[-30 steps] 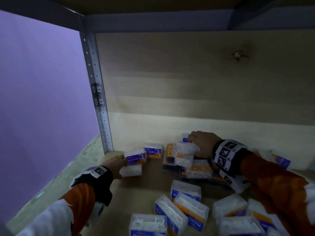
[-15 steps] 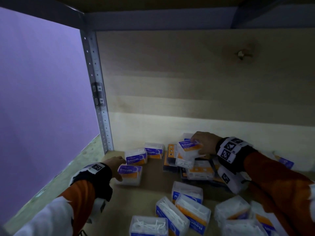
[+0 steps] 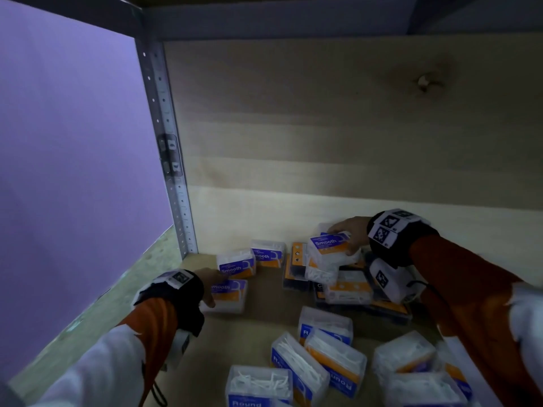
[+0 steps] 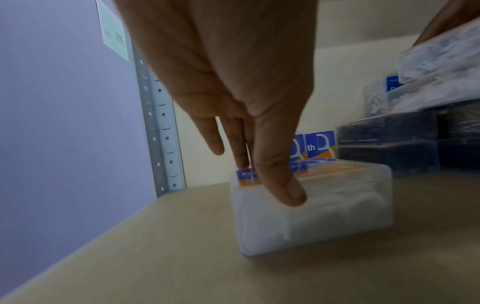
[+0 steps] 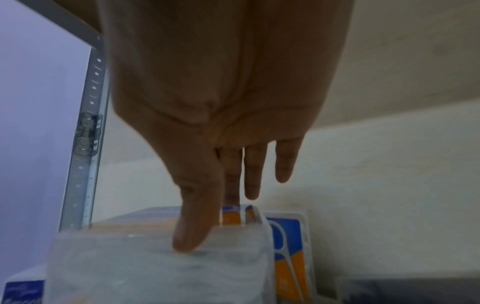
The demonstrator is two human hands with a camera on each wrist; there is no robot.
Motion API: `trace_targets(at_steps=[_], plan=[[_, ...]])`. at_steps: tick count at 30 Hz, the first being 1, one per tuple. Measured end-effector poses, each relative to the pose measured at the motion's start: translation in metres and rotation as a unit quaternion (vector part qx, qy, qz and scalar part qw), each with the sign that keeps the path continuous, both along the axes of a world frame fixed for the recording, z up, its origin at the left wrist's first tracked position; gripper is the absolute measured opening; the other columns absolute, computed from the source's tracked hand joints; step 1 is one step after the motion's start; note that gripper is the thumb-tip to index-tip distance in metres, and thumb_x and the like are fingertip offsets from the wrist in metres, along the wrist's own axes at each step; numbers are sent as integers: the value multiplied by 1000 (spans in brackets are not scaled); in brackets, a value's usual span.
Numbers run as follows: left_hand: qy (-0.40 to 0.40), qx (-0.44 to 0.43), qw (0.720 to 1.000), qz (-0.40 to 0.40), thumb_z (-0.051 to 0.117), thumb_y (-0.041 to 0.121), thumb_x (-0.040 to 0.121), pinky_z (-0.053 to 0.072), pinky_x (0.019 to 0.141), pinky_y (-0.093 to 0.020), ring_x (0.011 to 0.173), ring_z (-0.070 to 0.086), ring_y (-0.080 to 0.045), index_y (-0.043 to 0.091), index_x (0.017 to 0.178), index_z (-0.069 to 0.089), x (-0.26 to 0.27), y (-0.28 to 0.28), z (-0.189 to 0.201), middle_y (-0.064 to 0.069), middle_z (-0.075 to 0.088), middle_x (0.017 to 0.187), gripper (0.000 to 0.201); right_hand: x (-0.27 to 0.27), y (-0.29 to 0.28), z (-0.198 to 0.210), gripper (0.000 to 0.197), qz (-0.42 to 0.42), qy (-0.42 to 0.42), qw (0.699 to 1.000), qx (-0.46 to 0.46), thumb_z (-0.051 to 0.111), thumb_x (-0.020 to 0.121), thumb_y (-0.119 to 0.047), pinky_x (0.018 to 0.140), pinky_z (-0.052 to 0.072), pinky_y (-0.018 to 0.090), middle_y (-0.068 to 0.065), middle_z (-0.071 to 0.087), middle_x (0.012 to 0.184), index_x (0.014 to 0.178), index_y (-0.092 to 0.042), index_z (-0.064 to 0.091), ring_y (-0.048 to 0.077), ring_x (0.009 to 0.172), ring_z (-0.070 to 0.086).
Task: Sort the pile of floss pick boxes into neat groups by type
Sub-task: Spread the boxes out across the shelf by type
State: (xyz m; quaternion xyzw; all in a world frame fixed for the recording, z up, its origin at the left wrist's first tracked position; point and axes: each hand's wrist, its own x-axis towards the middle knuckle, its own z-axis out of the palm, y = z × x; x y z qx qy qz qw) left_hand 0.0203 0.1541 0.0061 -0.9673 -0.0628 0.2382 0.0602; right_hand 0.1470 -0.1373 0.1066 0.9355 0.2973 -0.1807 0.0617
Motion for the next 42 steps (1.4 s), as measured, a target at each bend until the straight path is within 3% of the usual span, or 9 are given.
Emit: trace_targets(at_steps=[6, 9, 11, 14, 16, 21, 24, 31, 42], plan=[[-19, 23, 999, -36, 72, 24, 81, 25, 115, -34, 141, 27, -27, 15, 151, 16, 1, -2, 1, -11, 24, 154, 90, 4, 1, -3, 73, -4, -3, 1000, 2, 64, 89, -17, 110, 27, 26, 8, 28, 154, 148, -8, 23, 22, 140, 31], [-37, 47, 997, -40, 75, 29, 77, 26, 115, -35, 140, 25, -27, 16, 150, 20, 0, -1, 0, -10, 23, 152, 92, 3, 0, -2, 73, -6, -11, 1000, 6, 63, 90, -19, 102, 26, 20, 12, 29, 152, 149, -8, 22, 24, 139, 31], [-55, 64, 995, -50, 76, 33, 75, 26, 115, -36, 138, 26, -27, 16, 148, 23, 0, -2, -1, -9, 26, 149, 92, 4, 1, -2, 66, -12, -12, 1000, 12, 65, 88, -18, 96, 26, 21, 17, 39, 144, 144, -4, 33, 29, 134, 39], [-62, 78, 994, -52, 78, 36, 72, 28, 115, -36, 136, 25, -28, 17, 148, 26, -1, -2, -3, -9, 26, 146, 94, 5, 1, -4, 59, -19, -32, 999, 26, 72, 83, -23, 97, 39, 30, 20, 48, 132, 131, 0, 48, 33, 123, 48], [-62, 74, 994, -43, 79, 37, 70, 28, 114, -36, 135, 25, -29, 18, 147, 27, -2, -2, -2, -9, 26, 145, 95, 5, 1, -6, 66, -31, -49, 998, 34, 74, 79, -30, 99, 39, 31, 16, 45, 133, 131, -3, 44, 30, 121, 47], [-61, 30, 998, -9, 79, 29, 73, 32, 110, -37, 136, 31, -28, 16, 144, 28, -6, -5, 0, -10, 32, 145, 88, 2, 3, -9, 75, -62, -46, 995, 59, 80, 73, -33, 80, 40, 30, 14, 50, 128, 127, -6, 37, 23, 101, 52], [-52, -5, 998, 18, 74, 24, 79, 34, 107, -33, 133, 41, -28, 13, 141, 32, -8, -9, 5, -10, 38, 145, 76, 0, 2, -9, 70, -65, -62, 994, 66, 82, 70, -33, 87, 46, 35, 15, 53, 126, 120, -8, 38, 29, 111, 54], [-74, 13, 997, 0, 60, 23, 90, 35, 104, -31, 130, 44, -24, 10, 136, 39, -20, -9, 25, -10, 43, 141, 53, -11, 0, -1, 59, -56, -94, 992, 69, 71, 82, -23, 94, 41, 28, 16, 49, 134, 130, -2, 45, 28, 121, 49], [-132, 11, 989, -66, 57, 27, 91, 40, 96, -30, 123, 49, -23, 12, 133, 41, -56, -53, 88, -8, 48, 136, 47, -67, -65, 30, 56, -73, -189, 976, 81, 66, 85, -28, 94, 42, 31, 13, 49, 134, 133, -6, 47, 28, 120, 49]])
